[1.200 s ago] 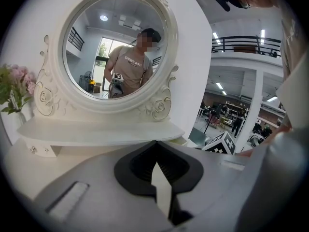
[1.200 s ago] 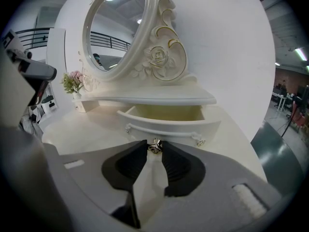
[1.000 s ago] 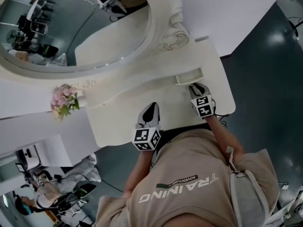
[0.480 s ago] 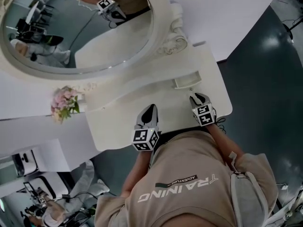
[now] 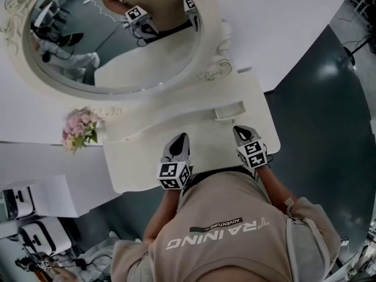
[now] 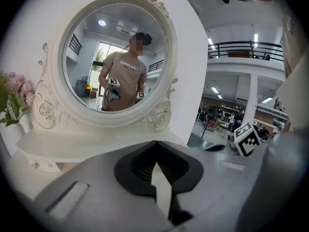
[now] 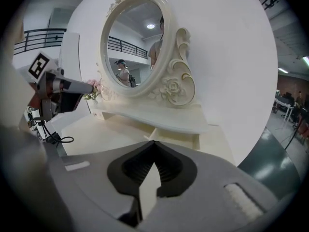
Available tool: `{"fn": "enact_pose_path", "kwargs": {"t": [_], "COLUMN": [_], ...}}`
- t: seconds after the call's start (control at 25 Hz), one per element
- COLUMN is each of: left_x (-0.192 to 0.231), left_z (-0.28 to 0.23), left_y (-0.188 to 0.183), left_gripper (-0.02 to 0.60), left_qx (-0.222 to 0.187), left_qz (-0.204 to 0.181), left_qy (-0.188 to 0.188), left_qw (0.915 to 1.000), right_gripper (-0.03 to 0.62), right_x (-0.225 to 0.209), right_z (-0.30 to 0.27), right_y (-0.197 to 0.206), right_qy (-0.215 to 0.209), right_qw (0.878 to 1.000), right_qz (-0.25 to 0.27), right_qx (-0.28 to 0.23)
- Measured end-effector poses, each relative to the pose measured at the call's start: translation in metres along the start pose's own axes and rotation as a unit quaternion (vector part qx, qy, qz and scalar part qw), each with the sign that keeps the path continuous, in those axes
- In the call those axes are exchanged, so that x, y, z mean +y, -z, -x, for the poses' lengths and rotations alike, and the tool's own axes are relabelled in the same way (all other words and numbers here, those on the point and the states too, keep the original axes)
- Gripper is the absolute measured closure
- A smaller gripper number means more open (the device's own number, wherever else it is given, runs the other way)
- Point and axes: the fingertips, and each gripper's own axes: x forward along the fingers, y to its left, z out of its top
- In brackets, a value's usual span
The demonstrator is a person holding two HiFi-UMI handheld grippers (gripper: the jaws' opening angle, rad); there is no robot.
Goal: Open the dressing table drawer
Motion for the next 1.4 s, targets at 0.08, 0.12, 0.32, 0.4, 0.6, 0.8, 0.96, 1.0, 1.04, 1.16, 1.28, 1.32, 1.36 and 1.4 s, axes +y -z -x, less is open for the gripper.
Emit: {"fn": "enact_pose_path", "kwargs": {"t": [0.08, 0.12, 0.32, 0.4, 0.6, 0.8, 0.96, 1.0, 1.04, 1.16, 1.28, 1.32, 1.36, 1.4], "left_x": [0.002, 0.003, 0.011, 0.014, 0.014, 0.010, 0.010, 0.010, 0.009, 0.007, 0.004, 0.004, 0.004, 0.005], "left_z": [0.000, 0.001, 0.003, 0.003, 0.007, 0.021, 0.023, 0.023, 0.023, 0.025, 0.027, 0.028, 0.029, 0.031], "left_y": [-0.004, -0.007, -0.035, -0.050, -0.087, -0.126, -0.141, -0.145, -0.149, -0.161, -0.173, -0.178, -0.182, -0.186], "left_gripper": [0.563, 0.563, 0.563, 0.563, 0.563, 0.563, 0.563, 0.563, 0.563, 0.563, 0.563, 0.563, 0.563, 0.563], "left_qx": [-0.007, -0.010, -0.038, -0.051, -0.073, -0.102, -0.121, -0.127, -0.132, -0.148, -0.165, -0.170, -0.175, -0.180], "left_qz": [-0.005, -0.006, 0.043, 0.038, 0.003, -0.040, -0.046, -0.047, -0.050, -0.059, -0.068, -0.071, -0.075, -0.078], "left_qy": [-0.004, -0.005, 0.010, 0.008, 0.008, 0.010, 0.005, 0.004, 0.004, 0.005, 0.007, 0.006, 0.005, 0.003], "left_qw": [1.0000, 0.9999, 0.9983, 0.9980, 0.9973, 0.9939, 0.9916, 0.9908, 0.9899, 0.9872, 0.9840, 0.9829, 0.9817, 0.9806], "right_gripper": [0.592, 0.592, 0.592, 0.592, 0.592, 0.592, 0.592, 0.592, 0.592, 0.592, 0.592, 0.592, 0.592, 0.592], "right_x": [0.001, 0.003, 0.022, 0.027, 0.040, 0.062, 0.072, 0.073, 0.075, 0.078, 0.080, 0.080, 0.081, 0.081], "right_z": [0.005, 0.007, 0.017, 0.021, 0.039, 0.057, 0.063, 0.064, 0.066, 0.072, 0.080, 0.083, 0.085, 0.088], "right_y": [-0.020, -0.029, -0.073, -0.091, -0.144, -0.193, -0.213, -0.218, -0.223, -0.240, -0.254, -0.259, -0.264, -0.268], "right_qy": [-0.008, -0.014, -0.046, -0.052, -0.063, -0.091, -0.093, -0.093, -0.093, -0.092, -0.092, -0.092, -0.091, -0.089], "right_qw": [1.000, 1.000, 0.997, 0.995, 0.988, 0.977, 0.971, 0.970, 0.968, 0.963, 0.958, 0.956, 0.954, 0.952], "right_qz": [0.003, 0.005, 0.031, 0.040, 0.054, 0.085, 0.108, 0.110, 0.113, 0.120, 0.127, 0.130, 0.133, 0.135], "right_qx": [-0.017, -0.025, -0.056, -0.072, -0.130, -0.172, -0.190, -0.196, -0.204, -0.225, -0.242, -0.248, -0.254, -0.260]}}
